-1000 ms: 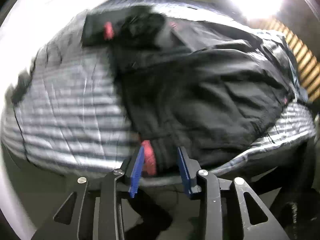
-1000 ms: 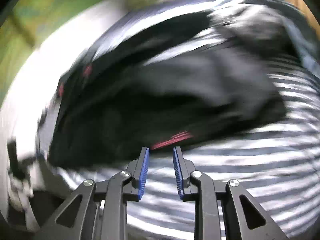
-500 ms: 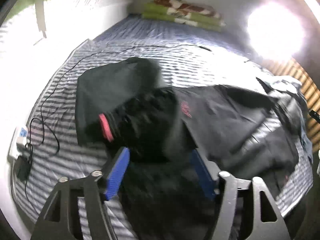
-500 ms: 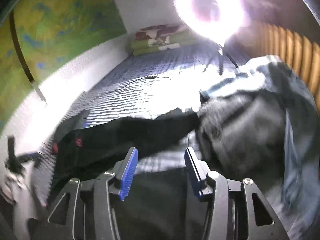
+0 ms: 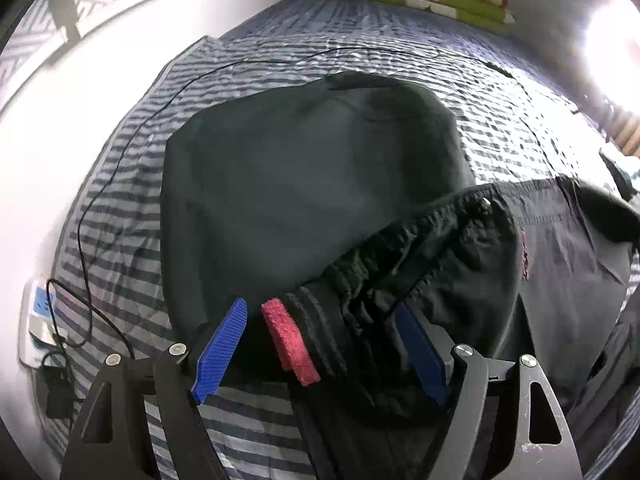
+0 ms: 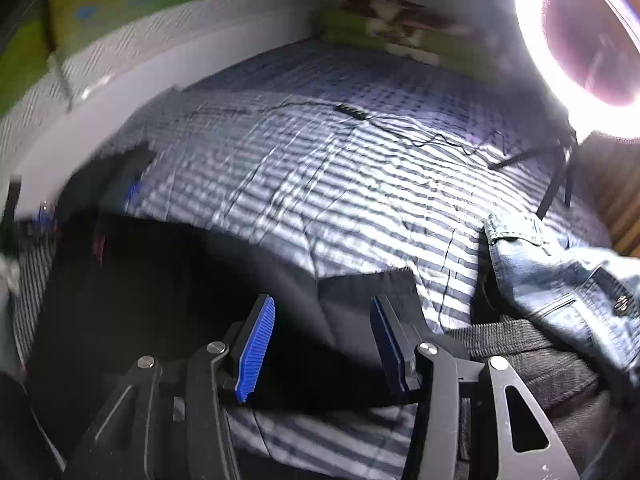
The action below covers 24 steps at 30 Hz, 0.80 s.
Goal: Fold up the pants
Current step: 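Grasp the red cuff with the left tool and lift it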
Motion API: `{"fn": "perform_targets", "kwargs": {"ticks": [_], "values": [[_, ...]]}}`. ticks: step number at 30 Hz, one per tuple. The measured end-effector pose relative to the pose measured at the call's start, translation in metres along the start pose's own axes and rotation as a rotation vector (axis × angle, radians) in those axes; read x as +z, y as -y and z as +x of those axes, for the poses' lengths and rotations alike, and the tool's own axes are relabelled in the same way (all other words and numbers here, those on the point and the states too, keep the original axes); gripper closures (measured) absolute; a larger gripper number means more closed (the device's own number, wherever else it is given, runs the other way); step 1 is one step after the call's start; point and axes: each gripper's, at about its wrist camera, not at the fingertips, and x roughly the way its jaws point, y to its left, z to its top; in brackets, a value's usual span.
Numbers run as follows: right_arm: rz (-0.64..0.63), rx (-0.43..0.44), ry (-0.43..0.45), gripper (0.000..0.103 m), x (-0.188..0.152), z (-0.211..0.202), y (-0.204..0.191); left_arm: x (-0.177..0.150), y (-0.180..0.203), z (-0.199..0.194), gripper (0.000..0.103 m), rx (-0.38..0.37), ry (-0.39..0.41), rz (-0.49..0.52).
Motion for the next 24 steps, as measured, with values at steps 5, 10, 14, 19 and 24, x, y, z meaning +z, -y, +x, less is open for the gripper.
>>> {"fn": "perform_targets", "kwargs": {"ticks": [5,10,14,19,24], "values": [[0.005,-0.065,0.029,0.057,0.016,-0.013,-0.001,0.006,-0.005,-0.024,0.023,-0.024,0.034,-0.020],[-0.066,-0.122,0.057,0.057,0.043,-0.024,-0.013,0.012,-0.013,-0.050,0.022,-0.004,0.060,-0.020],[-0.164,-0.051,0.047,0.056,0.057,-0.018,-0.036,0.010,-0.018,-0.054,0.021,0.038,0.048,0.018],[-0.228,0.027,0.001,0.054,0.058,0.016,-0.057,0.009,-0.035,-0.045,0.021,0.025,0.031,0.013],[-0.254,0.116,-0.058,0.051,0.057,0.061,-0.074,0.005,-0.050,-0.028,0.017,-0.053,0.014,-0.003]]}}
